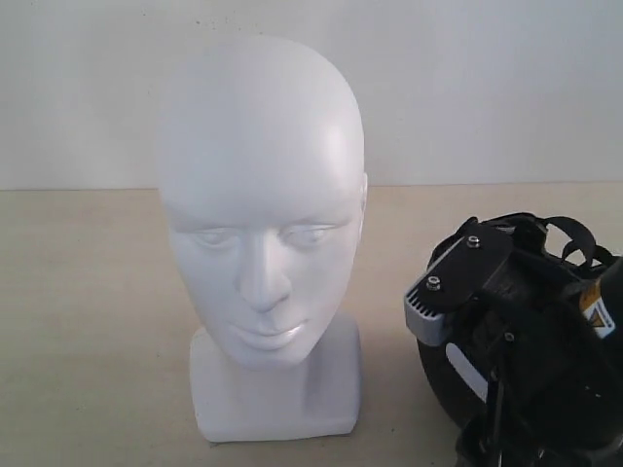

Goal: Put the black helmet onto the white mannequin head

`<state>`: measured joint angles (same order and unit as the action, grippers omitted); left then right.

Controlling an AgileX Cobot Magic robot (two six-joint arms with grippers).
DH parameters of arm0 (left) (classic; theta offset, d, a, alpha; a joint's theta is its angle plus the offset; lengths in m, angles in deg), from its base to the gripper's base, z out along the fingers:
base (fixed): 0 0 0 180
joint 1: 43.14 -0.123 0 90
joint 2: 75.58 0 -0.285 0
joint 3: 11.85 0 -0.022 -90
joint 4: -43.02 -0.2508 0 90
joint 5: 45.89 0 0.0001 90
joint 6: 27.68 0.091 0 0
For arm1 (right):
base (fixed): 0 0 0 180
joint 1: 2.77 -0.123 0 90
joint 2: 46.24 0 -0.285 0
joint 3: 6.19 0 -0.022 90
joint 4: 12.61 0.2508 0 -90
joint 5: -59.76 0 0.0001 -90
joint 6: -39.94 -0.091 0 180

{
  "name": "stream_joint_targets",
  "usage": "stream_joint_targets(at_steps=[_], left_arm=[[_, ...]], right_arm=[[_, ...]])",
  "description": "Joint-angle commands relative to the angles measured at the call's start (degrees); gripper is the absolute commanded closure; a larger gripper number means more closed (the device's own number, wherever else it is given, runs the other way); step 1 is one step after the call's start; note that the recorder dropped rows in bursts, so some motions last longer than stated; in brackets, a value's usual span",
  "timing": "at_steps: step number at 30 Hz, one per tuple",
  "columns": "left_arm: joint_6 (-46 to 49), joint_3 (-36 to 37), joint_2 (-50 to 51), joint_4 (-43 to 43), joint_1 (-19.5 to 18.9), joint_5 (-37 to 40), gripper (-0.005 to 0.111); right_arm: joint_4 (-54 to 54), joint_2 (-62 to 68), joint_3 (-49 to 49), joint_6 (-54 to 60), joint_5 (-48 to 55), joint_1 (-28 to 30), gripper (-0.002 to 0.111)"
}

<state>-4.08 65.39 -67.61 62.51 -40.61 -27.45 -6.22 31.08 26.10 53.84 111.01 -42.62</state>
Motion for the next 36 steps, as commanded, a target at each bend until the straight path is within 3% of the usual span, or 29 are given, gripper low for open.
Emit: stream_joint_targets(at_steps=[1, 14, 22, 29, 36], left_arm=[[0.1, 0.0, -0.2, 0.0, -0.2, -0.4, 0.102], [0.1, 0.0, -0.2, 0.0, -0.2, -0.4, 0.102], [0.1, 0.0, -0.2, 0.0, -0.2, -0.4, 0.102], [0.1, 0.0, -0.2, 0.0, -0.2, -0.4, 0.102], [0.1, 0.0, -0.2, 0.0, -0.2, -0.4, 0.102]], right_arm=[[0.4, -0.3, 0.1, -1.0, -0.6, -0.2, 0.039], [2.5, -2.4, -5.6, -1.4, 4.5, -0.2, 0.039], [-19.0, -6.1, -6.0, -5.4, 13.2, -0.2, 0.039], [-17.4, -6.1, 3.9, -4.0, 7.7, -0.2, 0.039], [-17.5, -5.9, 6.2, -3.9, -2.5, -0.2, 0.039]])
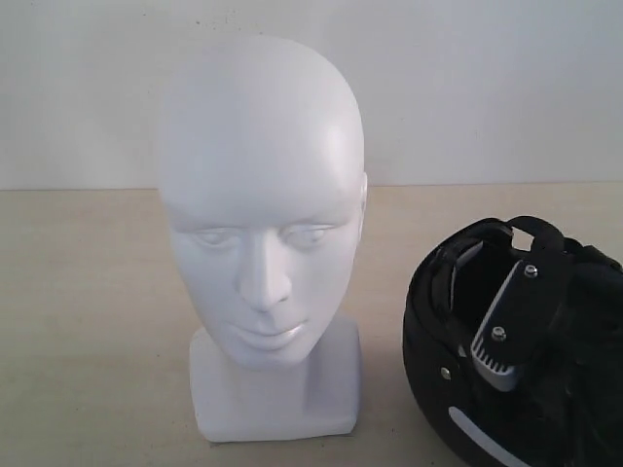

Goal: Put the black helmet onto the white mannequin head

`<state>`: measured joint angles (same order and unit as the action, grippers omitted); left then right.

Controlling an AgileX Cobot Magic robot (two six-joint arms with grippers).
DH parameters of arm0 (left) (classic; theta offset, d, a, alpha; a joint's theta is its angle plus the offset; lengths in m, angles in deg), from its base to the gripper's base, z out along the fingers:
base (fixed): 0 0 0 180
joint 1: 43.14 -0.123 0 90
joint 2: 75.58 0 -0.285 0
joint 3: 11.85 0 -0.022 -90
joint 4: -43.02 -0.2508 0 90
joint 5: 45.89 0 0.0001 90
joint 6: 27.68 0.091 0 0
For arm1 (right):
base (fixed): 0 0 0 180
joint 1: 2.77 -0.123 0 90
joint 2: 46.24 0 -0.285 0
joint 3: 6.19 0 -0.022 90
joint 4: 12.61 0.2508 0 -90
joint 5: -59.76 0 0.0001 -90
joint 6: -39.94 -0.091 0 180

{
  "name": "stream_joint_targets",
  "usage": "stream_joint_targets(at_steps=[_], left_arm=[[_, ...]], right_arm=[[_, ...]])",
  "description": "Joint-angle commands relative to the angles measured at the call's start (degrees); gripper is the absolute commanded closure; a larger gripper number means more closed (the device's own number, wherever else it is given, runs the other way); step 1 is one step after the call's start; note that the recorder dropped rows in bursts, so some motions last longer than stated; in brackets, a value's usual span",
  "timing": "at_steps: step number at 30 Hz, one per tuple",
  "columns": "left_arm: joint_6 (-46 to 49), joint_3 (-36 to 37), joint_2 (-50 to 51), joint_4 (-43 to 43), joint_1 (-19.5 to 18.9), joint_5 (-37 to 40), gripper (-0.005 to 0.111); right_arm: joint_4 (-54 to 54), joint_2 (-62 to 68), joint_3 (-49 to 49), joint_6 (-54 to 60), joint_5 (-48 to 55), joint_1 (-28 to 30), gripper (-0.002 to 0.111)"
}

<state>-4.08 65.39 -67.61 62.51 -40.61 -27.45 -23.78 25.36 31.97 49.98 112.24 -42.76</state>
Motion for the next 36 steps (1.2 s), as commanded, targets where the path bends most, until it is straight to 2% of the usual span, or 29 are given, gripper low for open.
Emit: stream_joint_targets(at_steps=[1, 11, 36], left_arm=[[0.1, 0.0, -0.2, 0.0, -0.2, -0.4, 0.102], [0.1, 0.0, -0.2, 0.0, -0.2, -0.4, 0.102], [0.1, 0.0, -0.2, 0.0, -0.2, -0.4, 0.102]], right_arm=[[-0.3, 0.1, 0.3, 0.1, -3.8, 0.0, 0.039], [-2.7, 1.5, 0.3, 0.3, -0.9, 0.1, 0.039], [-5.2, 1.5, 1.0, -0.6, -1.5, 0.1, 0.039]])
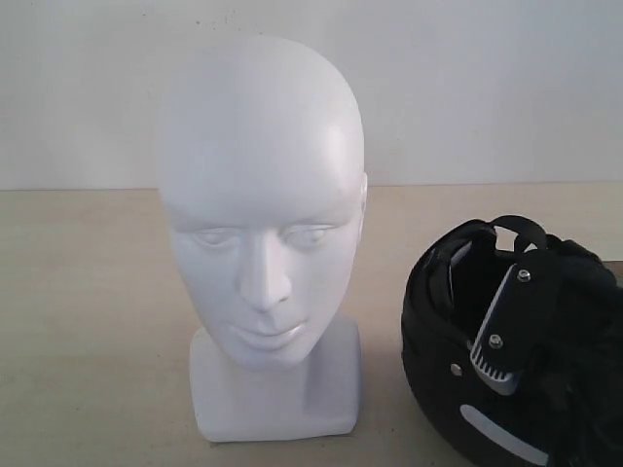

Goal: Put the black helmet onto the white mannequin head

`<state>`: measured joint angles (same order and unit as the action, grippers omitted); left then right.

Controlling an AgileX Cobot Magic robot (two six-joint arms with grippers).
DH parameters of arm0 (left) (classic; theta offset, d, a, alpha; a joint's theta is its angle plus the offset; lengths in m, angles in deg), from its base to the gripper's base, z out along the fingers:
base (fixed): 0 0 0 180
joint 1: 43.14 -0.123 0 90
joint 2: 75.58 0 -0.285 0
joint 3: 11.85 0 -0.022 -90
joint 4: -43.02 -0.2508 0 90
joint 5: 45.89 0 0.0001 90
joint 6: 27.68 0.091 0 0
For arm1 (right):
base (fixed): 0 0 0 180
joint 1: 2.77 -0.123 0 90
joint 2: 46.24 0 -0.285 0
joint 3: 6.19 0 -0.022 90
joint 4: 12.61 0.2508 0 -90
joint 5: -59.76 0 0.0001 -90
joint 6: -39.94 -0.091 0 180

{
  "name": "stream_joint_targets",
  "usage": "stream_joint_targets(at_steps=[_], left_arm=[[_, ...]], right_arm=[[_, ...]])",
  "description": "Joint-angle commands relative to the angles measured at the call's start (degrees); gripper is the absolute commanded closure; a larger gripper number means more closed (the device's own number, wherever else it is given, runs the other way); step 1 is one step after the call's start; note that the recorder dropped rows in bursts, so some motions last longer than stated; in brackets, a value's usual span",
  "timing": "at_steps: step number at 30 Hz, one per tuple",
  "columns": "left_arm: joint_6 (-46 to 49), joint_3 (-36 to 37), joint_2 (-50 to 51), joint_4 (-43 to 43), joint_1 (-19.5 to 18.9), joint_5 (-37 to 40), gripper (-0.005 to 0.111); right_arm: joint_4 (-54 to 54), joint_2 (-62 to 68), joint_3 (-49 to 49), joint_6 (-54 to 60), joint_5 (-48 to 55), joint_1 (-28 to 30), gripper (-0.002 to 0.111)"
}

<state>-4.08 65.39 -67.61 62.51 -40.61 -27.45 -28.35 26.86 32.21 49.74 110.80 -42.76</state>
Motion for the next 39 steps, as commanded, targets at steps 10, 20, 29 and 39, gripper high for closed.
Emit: stream_joint_targets(at_steps=[10, 20, 29, 39], left_arm=[[0.1, 0.0, -0.2, 0.0, -0.2, -0.4, 0.102], [0.1, 0.0, -0.2, 0.0, -0.2, -0.4, 0.102], [0.1, 0.0, -0.2, 0.0, -0.2, -0.4, 0.102], [0.1, 0.0, -0.2, 0.0, -0.2, -0.4, 0.102]], right_arm=[[-3.6, -0.1, 10.7, -3.8, -8.0, 0.1, 0.039], [-6.7, 0.1, 12.5, -5.3, -14.2, 0.1, 0.07], [-7.1, 4.0, 14.1, -6.7, -17.3, 0.1, 0.08], [-6.4, 4.0, 10.5, -23.7, -19.4, 0.1, 0.108]])
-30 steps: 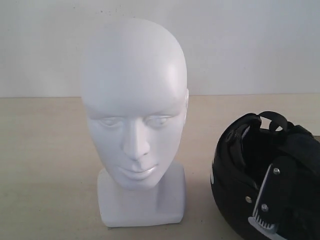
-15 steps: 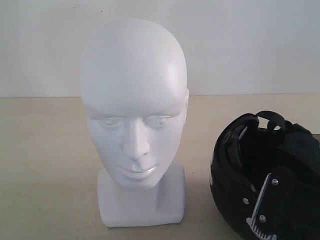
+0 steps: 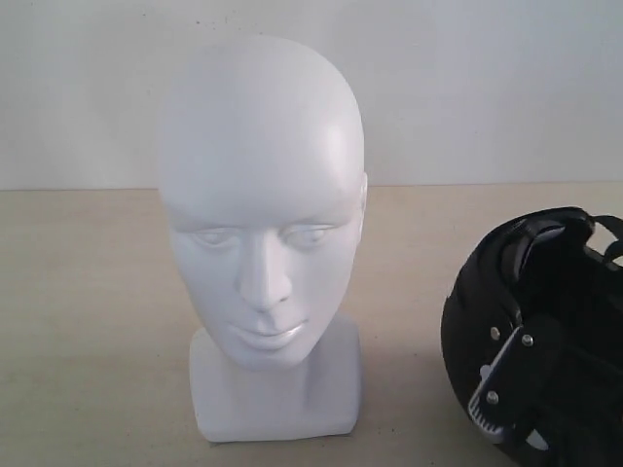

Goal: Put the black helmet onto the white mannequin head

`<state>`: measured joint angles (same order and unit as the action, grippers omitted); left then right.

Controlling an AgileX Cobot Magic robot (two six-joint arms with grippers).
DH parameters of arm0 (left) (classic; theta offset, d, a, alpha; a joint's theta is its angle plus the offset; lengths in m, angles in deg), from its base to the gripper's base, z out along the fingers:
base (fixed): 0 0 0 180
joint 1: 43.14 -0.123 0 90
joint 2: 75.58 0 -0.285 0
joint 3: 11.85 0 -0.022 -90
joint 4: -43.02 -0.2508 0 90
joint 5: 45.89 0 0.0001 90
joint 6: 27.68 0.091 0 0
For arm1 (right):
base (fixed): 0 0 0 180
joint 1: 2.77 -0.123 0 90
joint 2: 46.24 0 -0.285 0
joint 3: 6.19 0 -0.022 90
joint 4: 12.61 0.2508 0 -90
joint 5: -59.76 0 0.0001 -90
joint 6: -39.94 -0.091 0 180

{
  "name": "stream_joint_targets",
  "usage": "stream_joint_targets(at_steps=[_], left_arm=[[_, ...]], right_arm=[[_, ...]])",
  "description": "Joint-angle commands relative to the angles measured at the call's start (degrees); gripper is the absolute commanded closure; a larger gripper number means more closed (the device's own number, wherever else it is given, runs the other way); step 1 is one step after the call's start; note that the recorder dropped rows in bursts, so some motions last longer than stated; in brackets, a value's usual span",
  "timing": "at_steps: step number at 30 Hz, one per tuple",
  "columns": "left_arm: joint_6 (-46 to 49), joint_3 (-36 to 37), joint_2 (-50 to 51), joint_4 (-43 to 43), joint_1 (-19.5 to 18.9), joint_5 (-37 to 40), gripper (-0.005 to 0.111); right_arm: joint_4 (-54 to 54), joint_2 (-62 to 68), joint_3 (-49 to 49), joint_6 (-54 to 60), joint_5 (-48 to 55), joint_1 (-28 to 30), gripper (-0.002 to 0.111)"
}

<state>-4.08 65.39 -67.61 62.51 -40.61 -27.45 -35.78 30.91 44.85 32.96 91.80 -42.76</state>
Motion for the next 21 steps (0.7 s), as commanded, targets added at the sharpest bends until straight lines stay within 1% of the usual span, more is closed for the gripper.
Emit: stream_joint_targets(at_steps=[1, 6, 11, 16, 21], left_arm=[[0.1, 0.0, -0.2, 0.0, -0.2, -0.4, 0.102], [0.1, 0.0, -0.2, 0.0, -0.2, -0.4, 0.102], [0.1, 0.0, -0.2, 0.0, -0.2, -0.4, 0.102], [0.1, 0.0, -0.2, 0.0, -0.2, -0.4, 0.102], [0.1, 0.0, -0.2, 0.0, -0.2, -0.4, 0.102]], right_arm=[[2.1, -0.1, -2.8, -7.0, -0.6, 0.1, 0.108], [8.9, -0.1, -6.0, -9.4, -1.7, 0.1, 0.108], [12.1, -0.1, -6.1, -15.7, -7.7, 0.1, 0.108], [19.8, -0.1, -6.1, -15.6, -12.0, 0.1, 0.108], [24.4, -2.2, -6.1, -15.6, -16.7, 0.1, 0.108]])
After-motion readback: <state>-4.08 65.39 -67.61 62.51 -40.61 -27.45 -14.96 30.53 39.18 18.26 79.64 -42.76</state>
